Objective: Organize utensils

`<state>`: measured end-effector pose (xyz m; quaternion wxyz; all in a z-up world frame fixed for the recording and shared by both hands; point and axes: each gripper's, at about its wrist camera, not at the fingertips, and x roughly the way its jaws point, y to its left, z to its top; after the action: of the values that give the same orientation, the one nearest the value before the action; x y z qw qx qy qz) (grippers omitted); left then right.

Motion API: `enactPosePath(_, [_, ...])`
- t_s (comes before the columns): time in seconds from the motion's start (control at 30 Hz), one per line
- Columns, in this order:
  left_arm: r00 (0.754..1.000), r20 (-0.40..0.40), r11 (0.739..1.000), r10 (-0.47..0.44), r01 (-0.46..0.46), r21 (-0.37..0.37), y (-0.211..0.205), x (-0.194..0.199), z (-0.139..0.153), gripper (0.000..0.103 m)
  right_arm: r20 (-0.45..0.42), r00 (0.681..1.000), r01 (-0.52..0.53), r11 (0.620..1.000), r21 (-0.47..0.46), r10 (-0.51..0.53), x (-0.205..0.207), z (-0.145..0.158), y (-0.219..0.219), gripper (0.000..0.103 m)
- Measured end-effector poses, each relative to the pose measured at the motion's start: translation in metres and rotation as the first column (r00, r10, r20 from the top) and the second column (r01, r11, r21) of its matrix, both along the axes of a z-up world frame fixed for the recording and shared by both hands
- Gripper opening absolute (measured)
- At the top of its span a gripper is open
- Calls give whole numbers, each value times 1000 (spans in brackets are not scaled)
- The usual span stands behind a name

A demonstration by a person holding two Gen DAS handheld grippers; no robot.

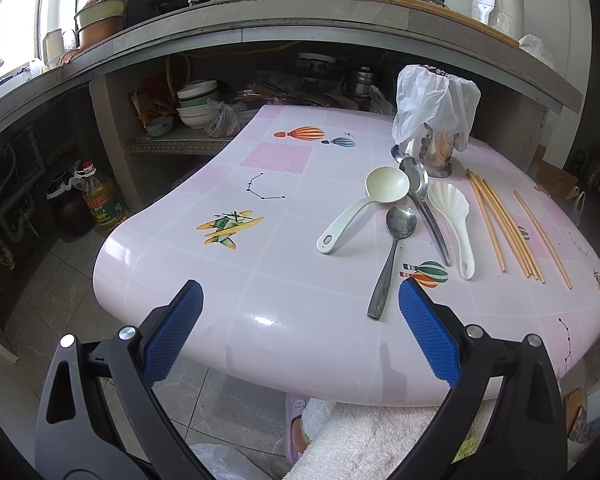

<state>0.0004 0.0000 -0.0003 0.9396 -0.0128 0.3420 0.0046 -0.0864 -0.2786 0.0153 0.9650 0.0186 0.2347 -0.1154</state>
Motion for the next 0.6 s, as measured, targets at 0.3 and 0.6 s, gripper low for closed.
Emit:
enactPosePath(0.3, [1000, -1, 1000, 0, 0, 0, 0, 0, 0, 95, 0, 1000, 0, 1000, 0, 0, 0, 0, 1, 97])
enactPosePath(0.6, [1000, -3, 1000, -1, 1, -1, 0, 0, 0, 95, -1, 1000, 0, 1000, 0, 0, 0, 0, 1, 97])
